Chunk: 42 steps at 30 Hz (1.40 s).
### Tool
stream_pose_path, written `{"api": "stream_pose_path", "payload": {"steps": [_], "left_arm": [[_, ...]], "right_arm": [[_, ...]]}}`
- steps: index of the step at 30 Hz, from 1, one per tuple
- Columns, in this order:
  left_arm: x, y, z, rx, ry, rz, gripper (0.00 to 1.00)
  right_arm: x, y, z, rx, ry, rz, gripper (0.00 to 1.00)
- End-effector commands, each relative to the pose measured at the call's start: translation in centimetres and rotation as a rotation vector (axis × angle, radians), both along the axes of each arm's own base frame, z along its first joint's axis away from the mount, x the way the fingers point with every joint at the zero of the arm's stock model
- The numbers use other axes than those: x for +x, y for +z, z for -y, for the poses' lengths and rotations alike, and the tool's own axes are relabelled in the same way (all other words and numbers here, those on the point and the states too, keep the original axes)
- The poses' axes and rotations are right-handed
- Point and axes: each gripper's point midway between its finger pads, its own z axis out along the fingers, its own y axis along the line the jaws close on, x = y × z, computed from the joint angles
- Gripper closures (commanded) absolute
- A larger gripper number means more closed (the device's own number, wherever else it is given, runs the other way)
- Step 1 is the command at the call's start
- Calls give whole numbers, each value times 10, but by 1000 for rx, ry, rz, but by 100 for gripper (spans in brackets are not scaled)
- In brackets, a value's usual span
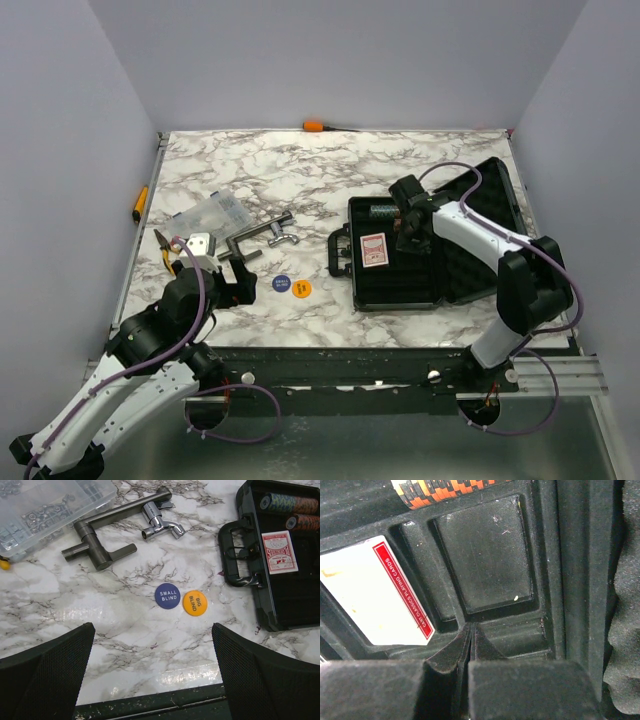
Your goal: Pack up texas hold em set
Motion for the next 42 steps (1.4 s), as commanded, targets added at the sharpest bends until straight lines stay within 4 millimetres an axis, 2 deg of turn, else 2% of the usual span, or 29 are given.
{"api": "stream_pose_path", "payload": {"steps": [1,10,15,27,42], "left_arm": [[2,-5,-5,6,36,-5,1],[3,-7,-3,2,37,-12,1],[3,-7,-2,3,34,-14,1],[3,-7,-2,-4,37,-10,1],[5,-9,-3,-5,44,-13,1]], "right_arm": [[-2,-16,3,-21,13,-39,99],[-2,-27,4,-38,28,-69,99],[2,-28,-10,23,62,-74,99],[23,-28,-26,46,106,-86,99],[26,-33,-48,129,157,-126,99]]}}
